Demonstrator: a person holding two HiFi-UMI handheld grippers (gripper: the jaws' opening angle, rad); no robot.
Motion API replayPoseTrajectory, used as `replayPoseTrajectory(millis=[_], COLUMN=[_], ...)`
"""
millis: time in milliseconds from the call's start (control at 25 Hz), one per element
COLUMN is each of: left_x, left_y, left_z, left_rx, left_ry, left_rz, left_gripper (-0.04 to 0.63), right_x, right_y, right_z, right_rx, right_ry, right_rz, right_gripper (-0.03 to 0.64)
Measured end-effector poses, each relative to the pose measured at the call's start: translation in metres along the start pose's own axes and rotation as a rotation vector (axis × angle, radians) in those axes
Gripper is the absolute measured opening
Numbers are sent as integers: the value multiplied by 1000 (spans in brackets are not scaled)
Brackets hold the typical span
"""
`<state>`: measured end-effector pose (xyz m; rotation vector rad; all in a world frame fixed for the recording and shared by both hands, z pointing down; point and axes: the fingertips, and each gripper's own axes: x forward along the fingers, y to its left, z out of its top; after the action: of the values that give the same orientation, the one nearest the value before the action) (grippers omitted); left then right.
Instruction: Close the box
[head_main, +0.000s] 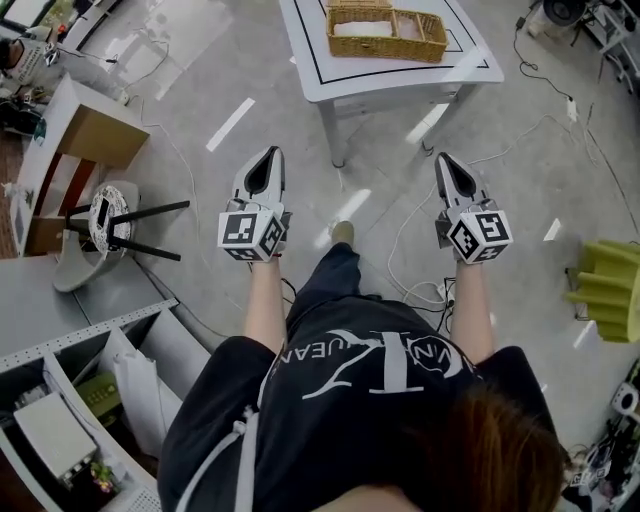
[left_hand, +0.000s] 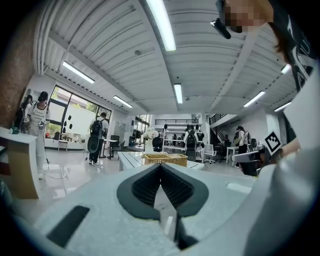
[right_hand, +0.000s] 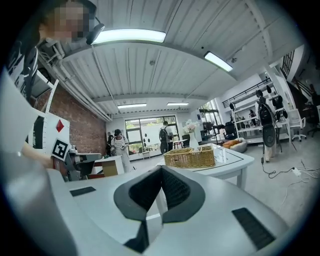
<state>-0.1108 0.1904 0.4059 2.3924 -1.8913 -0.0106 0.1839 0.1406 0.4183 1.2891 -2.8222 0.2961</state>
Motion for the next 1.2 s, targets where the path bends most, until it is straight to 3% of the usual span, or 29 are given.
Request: replayPoseTrajectory(millis=[200,280,480,880,1200], left_x=[44,57,94,160,186], left_y=[25,34,40,62,66], left_z=[2,5,10,8,7], left_rx=[-9,-11,-10,-12,-31], left_ry=[4,8,14,18,24], left_rz=[-52,-68,-138,-231,-259], left_gripper=[9,9,9,9,9], right_x=[45,61,77,118,141], right_y=[-7,-3,-12,-32,-39], right_z=[4,8,17,17,22], right_rx=[32,50,74,111,116], right_ry=[11,10,2,0,39], right_rz=[-24,-4,-31,-91,-83], right_gripper=[-5,80,107,127,132])
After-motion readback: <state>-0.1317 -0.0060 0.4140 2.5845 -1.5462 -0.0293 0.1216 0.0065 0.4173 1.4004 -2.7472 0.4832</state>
